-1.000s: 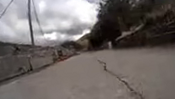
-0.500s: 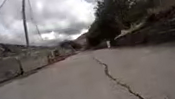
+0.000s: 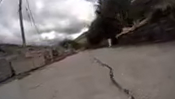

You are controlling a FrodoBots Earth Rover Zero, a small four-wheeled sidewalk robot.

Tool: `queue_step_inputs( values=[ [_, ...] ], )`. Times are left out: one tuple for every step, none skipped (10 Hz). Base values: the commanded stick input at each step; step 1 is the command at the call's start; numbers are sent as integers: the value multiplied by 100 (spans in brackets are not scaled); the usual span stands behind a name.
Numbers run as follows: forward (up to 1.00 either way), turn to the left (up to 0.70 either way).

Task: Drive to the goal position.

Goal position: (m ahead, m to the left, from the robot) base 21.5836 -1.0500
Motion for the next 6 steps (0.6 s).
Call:
queue_step_inputs(
  values=[
    [100,0],
    [100,0],
    [100,0],
    [100,0],
    [100,0],
    [100,0]
  ],
)
